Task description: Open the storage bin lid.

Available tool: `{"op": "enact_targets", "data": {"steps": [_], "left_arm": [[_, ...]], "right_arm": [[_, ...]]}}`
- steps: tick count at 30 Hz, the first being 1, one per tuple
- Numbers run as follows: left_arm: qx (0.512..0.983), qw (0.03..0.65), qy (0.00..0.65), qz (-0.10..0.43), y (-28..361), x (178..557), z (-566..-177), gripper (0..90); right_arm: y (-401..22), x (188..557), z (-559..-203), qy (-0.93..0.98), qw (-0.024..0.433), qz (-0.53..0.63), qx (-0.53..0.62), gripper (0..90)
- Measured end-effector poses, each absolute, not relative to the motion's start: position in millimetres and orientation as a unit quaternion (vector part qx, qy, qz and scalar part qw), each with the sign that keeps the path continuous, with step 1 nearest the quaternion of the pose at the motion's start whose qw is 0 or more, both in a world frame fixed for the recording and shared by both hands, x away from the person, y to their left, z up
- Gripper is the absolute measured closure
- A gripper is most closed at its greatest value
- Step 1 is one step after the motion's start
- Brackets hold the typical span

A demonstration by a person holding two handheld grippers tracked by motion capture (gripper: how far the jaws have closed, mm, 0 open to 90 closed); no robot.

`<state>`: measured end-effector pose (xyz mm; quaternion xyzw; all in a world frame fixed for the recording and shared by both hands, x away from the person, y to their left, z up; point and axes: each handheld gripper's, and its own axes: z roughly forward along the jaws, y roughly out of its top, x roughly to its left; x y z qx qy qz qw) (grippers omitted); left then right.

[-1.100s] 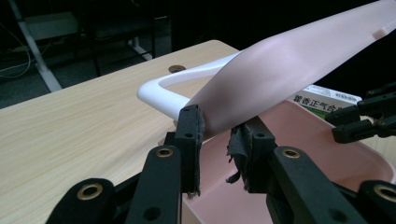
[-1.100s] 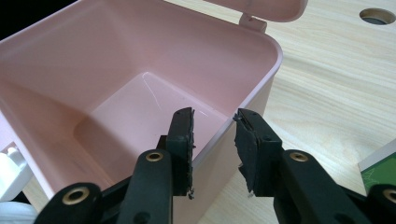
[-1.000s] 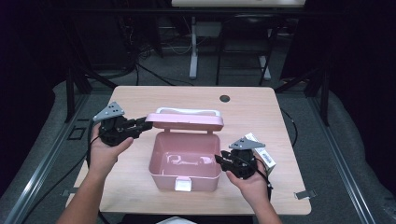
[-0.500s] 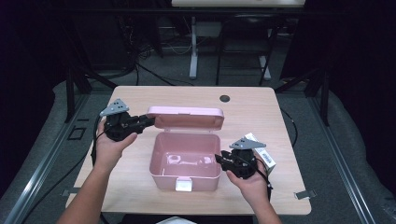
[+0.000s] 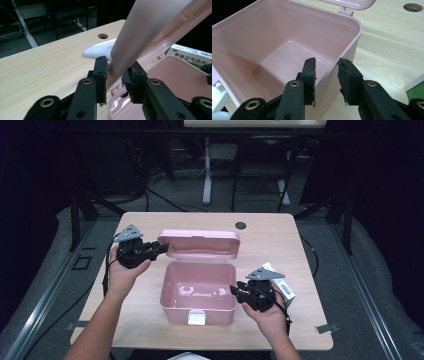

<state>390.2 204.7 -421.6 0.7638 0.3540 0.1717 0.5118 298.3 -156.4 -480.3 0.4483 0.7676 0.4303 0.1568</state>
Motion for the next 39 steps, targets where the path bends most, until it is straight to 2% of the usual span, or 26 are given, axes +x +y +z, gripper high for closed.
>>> {"op": "enact_targets", "data": {"steps": [12,39], "left_arm": [[0.762,0.508,0.363,0.173,203,397,-420,75.2],[0.766,0.5,0.372,0.157,202,414,-425,73.3]], "right_arm": [[-156,298,-481,0.767,0.157,0.431,0.449,66.4],[-156,298,-482,0.765,0.157,0.434,0.449,66.5]]}}
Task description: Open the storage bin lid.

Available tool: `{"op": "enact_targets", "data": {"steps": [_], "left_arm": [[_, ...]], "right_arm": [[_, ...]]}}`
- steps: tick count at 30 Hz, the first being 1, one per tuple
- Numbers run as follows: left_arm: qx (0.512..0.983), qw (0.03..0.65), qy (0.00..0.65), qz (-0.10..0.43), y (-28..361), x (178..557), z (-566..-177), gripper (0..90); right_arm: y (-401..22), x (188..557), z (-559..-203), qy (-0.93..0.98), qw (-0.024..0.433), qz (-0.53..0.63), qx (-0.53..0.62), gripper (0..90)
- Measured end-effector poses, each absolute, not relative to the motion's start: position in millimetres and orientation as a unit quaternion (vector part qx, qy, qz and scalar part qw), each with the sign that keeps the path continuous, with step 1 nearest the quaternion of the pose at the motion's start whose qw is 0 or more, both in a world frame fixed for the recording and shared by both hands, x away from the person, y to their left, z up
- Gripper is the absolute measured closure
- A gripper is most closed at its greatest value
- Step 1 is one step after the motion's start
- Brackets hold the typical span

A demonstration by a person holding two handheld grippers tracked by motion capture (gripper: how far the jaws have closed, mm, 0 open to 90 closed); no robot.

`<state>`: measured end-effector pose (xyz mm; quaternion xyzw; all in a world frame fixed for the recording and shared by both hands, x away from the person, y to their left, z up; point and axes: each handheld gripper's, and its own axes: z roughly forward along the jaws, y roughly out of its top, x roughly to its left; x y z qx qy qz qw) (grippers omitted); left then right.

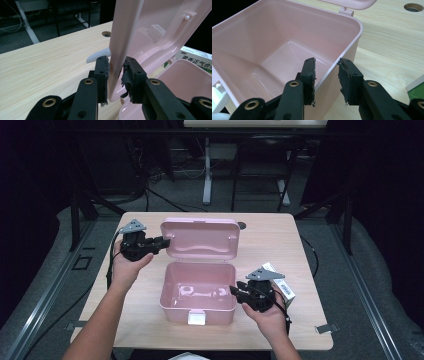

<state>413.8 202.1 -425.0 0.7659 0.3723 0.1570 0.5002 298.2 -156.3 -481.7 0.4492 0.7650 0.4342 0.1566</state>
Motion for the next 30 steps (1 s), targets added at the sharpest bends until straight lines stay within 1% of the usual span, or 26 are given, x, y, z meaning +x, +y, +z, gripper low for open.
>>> {"op": "enact_targets", "data": {"steps": [2,7,19,30], "left_arm": [[0.768,0.501,0.371,0.147,202,415,-426,72.9],[0.769,0.496,0.373,0.154,199,418,-429,73.3],[0.762,0.491,0.391,0.159,197,427,-436,80.7],[0.758,0.494,0.4,0.147,197,432,-439,81.3]], "right_arm": [[-156,298,-482,0.764,0.157,0.435,0.449,66.6],[-157,299,-482,0.764,0.154,0.437,0.449,66.6],[-157,298,-482,0.765,0.156,0.436,0.449,66.7],[-157,298,-482,0.765,0.155,0.436,0.448,66.7]]}}
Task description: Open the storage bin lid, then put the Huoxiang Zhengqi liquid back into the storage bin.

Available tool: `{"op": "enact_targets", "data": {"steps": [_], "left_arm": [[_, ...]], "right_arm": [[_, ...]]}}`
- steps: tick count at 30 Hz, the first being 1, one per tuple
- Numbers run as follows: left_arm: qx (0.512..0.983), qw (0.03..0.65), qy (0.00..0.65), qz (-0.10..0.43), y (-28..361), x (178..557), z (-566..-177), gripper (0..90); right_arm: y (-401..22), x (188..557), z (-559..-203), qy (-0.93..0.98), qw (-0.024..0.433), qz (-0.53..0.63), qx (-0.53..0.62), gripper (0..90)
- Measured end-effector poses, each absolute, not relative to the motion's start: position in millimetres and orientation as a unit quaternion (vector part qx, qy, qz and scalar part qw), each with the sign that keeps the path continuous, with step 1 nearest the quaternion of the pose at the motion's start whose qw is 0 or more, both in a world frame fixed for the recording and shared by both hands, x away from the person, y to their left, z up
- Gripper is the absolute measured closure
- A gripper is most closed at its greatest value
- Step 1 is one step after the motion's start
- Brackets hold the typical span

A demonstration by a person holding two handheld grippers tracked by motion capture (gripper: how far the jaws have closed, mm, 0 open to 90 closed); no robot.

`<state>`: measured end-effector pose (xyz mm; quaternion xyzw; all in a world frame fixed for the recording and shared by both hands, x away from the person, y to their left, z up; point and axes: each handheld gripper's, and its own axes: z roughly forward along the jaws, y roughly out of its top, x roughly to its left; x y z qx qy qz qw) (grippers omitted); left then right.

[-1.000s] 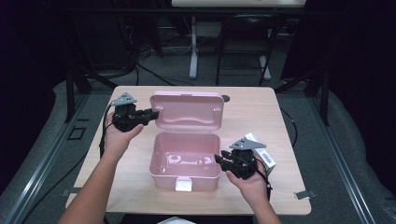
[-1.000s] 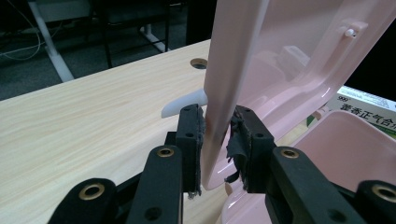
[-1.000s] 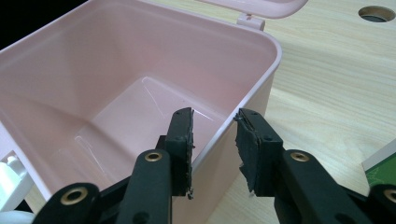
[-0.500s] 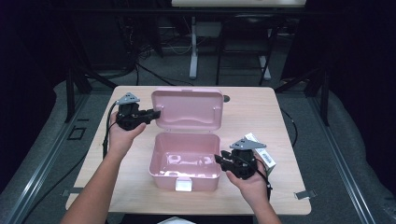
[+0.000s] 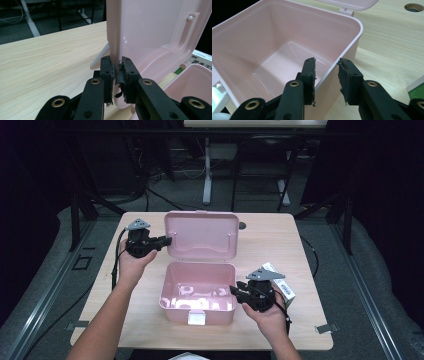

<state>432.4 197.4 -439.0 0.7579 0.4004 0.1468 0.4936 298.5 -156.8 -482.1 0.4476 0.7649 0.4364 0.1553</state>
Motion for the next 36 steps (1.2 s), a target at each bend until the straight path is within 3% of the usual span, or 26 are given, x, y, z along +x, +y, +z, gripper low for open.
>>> {"op": "enact_targets", "data": {"steps": [36], "left_arm": [[0.755,0.477,0.434,0.115,195,456,-455,78.2]], "right_arm": [[-156,298,-483,0.764,0.158,0.438,0.448,67.0]]}}
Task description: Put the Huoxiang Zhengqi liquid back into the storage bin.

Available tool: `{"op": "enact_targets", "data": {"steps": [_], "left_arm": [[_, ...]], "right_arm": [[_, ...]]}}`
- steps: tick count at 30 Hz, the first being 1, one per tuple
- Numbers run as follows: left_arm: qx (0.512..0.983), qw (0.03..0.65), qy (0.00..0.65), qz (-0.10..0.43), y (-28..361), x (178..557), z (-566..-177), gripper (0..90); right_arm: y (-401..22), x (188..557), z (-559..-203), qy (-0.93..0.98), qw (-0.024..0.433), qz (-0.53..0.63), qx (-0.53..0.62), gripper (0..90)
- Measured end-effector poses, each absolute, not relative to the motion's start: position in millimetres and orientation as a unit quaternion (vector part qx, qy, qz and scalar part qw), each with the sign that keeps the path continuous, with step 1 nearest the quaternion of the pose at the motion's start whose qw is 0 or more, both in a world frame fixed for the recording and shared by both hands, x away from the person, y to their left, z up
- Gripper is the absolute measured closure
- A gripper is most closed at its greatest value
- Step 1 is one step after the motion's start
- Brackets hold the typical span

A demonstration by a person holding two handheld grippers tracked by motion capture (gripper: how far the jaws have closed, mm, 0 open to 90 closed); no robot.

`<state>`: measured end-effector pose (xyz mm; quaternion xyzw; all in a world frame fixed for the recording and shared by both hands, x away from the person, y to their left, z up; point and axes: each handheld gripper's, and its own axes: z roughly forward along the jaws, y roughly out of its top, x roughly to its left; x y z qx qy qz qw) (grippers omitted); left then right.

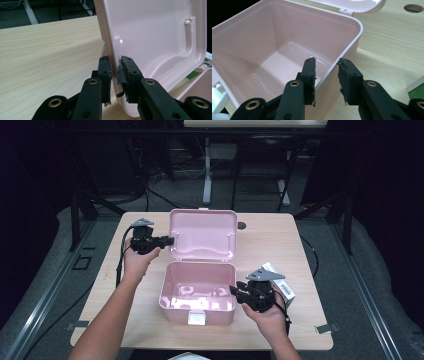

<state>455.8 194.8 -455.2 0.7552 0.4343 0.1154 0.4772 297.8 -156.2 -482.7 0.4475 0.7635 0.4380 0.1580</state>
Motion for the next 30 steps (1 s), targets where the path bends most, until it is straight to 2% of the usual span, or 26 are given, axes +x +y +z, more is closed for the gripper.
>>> {"op": "enact_targets", "data": {"steps": [9,15,17,19,30], "left_arm": [[0.75,0.48,0.443,0.104,196,459,-459,76.7],[0.755,0.462,0.449,0.119,195,461,-464,77.5],[0.752,0.473,0.447,0.1,196,462,-466,79.4],[0.756,0.468,0.446,0.101,194,461,-467,79.3],[0.771,0.46,0.429,0.103,194,450,-466,74.7]], "right_arm": [[-156,297,-483,0.762,0.162,0.438,0.448,67.2],[-156,297,-483,0.762,0.163,0.438,0.448,67.3],[-156,297,-483,0.762,0.162,0.438,0.448,67.3],[-156,297,-483,0.761,0.165,0.438,0.45,67.8],[-154,296,-483,0.76,0.163,0.439,0.451,69.0]]}}
